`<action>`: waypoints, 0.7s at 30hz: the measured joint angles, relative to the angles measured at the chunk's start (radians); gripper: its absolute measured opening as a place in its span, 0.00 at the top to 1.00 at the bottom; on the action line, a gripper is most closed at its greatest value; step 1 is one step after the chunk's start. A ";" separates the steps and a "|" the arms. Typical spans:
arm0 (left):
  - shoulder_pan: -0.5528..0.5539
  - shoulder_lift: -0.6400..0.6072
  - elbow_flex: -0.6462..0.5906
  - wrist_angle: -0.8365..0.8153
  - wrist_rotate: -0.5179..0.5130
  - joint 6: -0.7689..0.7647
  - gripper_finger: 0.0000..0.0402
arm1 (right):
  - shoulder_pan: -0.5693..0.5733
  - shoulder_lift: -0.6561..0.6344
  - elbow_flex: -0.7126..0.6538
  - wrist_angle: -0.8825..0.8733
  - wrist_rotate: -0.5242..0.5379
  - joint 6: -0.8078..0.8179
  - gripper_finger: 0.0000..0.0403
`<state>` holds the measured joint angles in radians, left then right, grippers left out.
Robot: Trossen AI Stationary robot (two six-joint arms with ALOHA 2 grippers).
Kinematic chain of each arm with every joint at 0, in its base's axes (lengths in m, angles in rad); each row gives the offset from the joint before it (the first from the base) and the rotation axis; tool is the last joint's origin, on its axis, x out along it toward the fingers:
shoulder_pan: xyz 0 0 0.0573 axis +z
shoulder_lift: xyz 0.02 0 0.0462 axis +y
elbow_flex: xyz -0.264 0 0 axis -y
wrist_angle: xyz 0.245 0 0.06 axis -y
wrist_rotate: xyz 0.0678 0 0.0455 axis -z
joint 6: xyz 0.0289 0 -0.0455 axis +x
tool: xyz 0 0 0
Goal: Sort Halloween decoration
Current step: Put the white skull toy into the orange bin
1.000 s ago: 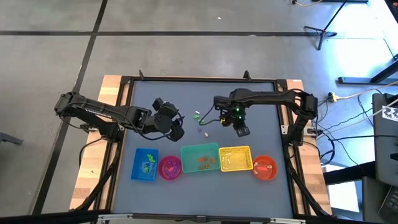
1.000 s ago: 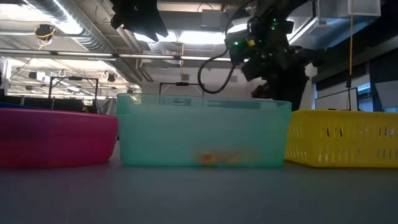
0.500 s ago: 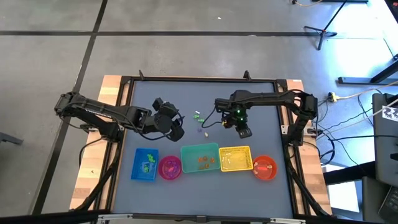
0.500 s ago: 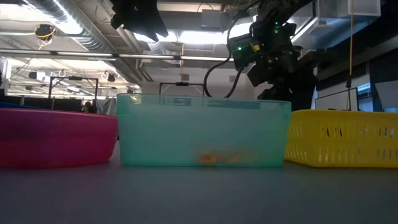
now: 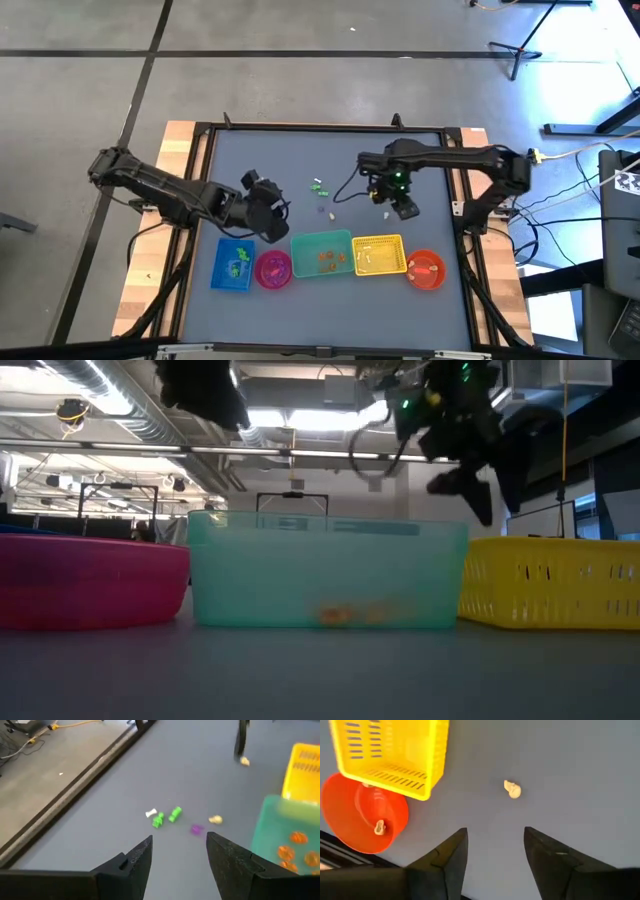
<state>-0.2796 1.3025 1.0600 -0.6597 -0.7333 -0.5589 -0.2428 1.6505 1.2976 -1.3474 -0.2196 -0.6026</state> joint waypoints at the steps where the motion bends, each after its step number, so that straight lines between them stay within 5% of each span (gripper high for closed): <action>1: -0.017 0.000 -0.012 -0.001 -0.005 -0.018 0.57 | 0.000 -0.025 -0.001 0.000 -0.001 0.001 0.53; 13: -0.092 0.000 -0.197 0.124 -0.067 -0.165 0.57 | 0.000 -0.408 -0.427 0.422 0.053 0.103 0.56; 21: 0.000 -0.001 -0.271 0.382 0.018 -0.109 0.57 | 0.000 -0.438 -0.533 0.596 0.053 0.058 0.55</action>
<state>-0.2796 1.3014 0.7885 -0.2780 -0.7152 -0.6682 -0.2424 1.2127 0.7648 -0.7516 -0.1669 -0.5446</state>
